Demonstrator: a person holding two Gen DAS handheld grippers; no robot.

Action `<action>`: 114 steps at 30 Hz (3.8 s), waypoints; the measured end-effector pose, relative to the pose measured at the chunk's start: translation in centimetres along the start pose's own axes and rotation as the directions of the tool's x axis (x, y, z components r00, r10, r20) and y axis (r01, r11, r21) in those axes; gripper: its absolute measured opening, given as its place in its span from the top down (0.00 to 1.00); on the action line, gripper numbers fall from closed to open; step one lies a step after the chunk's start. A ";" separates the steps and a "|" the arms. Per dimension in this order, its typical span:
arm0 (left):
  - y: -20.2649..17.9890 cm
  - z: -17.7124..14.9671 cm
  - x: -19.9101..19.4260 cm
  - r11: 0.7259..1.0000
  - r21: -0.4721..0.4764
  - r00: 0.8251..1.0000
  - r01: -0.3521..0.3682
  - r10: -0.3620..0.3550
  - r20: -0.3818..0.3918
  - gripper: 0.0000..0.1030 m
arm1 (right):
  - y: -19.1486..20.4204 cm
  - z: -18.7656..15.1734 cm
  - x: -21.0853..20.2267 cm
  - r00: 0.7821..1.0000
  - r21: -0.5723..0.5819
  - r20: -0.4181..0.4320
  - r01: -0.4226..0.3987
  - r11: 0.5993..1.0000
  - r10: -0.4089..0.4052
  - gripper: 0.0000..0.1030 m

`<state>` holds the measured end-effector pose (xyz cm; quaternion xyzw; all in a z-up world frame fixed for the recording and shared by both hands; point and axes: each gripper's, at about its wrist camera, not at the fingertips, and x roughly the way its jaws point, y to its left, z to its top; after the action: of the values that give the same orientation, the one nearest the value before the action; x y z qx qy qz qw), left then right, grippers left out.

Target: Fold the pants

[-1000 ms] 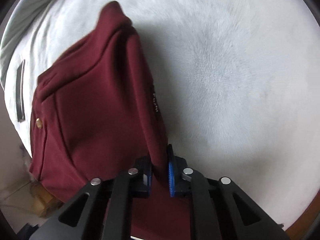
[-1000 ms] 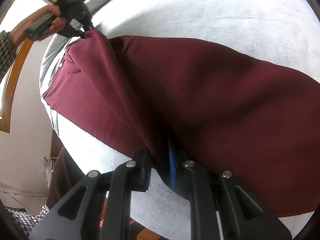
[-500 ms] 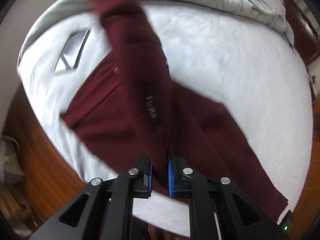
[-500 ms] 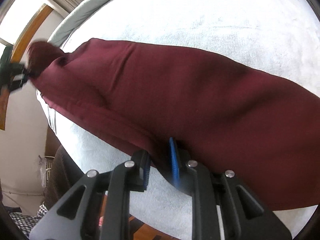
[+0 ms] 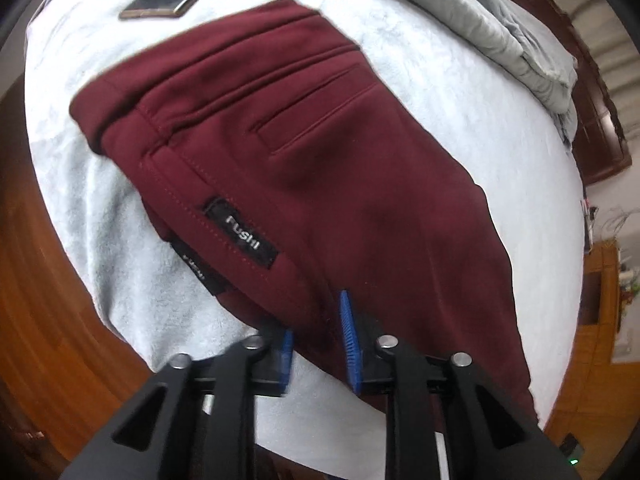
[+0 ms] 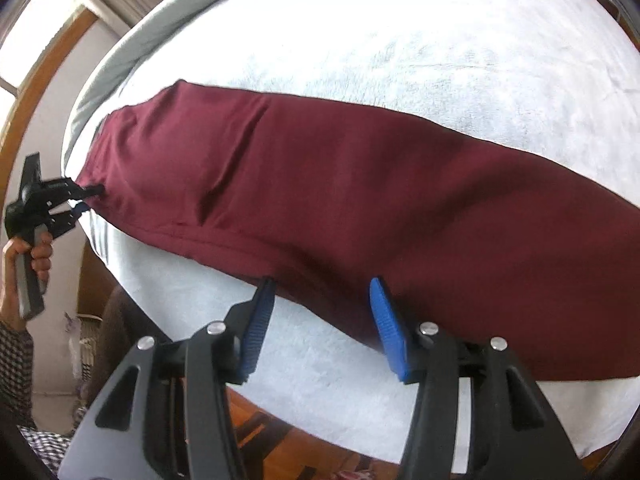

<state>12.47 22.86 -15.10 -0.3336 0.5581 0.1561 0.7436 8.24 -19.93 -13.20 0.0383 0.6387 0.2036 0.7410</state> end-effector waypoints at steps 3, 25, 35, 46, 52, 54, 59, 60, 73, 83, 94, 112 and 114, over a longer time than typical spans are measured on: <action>-0.3 -0.4 1.0 0.996 0.037 0.996 -0.077 0.078 -0.046 0.83 | -0.4 0.0 0.3 0.999 0.026 -0.016 0.034 0.999 -0.033 0.50; -7.6 -9.8 5.6 0.988 -0.045 0.964 0.148 -0.154 -0.216 0.93 | -2.9 -3.4 -2.5 0.999 0.116 0.019 0.030 0.993 -0.032 0.47; -11.4 -11.5 6.0 0.988 0.121 0.985 0.093 -0.074 -0.156 0.55 | -6.9 -4.2 -5.3 0.997 0.204 0.076 0.006 0.979 -0.022 0.38; -23.1 -20.7 7.8 0.913 0.311 0.935 0.264 -0.164 -0.313 0.52 | -20.2 -10.2 -10.0 0.989 0.570 0.145 -0.067 0.819 -0.020 0.32; -26.4 -21.4 10.3 0.924 0.299 0.945 0.239 -0.151 -0.289 0.49 | -25.2 -11.4 -9.1 0.983 0.625 0.181 -0.097 0.775 -0.023 0.32; -26.4 -21.4 10.4 0.930 0.284 0.947 0.234 -0.151 -0.285 0.46 | -26.3 -11.4 -8.6 0.977 0.626 0.211 -0.117 0.771 -0.023 0.32; -27.0 -21.6 10.4 0.932 0.278 0.949 0.232 -0.154 -0.276 0.46 | -28.0 -11.2 -7.7 0.953 0.634 0.303 -0.176 0.753 -0.032 0.33; -26.8 -21.5 10.4 0.933 0.275 0.948 0.235 -0.156 -0.279 0.46 | -28.3 -11.1 -7.5 0.949 0.637 0.314 -0.186 0.748 -0.032 0.33; -27.4 -21.8 7.1 0.899 0.342 0.952 0.274 -0.201 -0.232 0.46 | -26.1 -10.5 -16.0 0.850 0.497 0.528 -0.307 0.812 -0.002 0.89; -26.9 -24.0 9.3 0.876 0.390 0.933 0.285 -0.159 -0.324 0.49 | -28.9 -11.9 -9.2 0.956 0.640 0.241 -0.029 0.768 -0.165 0.89; -26.0 -19.4 6.4 0.808 0.571 0.989 0.145 -0.141 -0.052 0.40 | -29.4 -12.8 -8.5 0.952 0.677 0.277 -0.100 0.729 -0.127 0.88; -21.1 -17.5 10.4 0.798 0.597 0.996 0.088 -0.079 -0.041 0.35 | -28.6 -11.9 -8.2 0.966 0.688 0.206 -0.030 0.725 -0.155 0.59; -21.1 -17.2 10.3 0.796 0.597 0.995 0.096 -0.089 -0.041 0.34 | -28.7 -11.9 -7.9 0.963 0.697 0.214 -0.035 0.716 -0.161 0.67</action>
<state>16.09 -5.51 -20.64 -0.1096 0.5659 -0.0661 0.8145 3.20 -51.33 -17.11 0.3176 0.5667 -0.0835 0.7557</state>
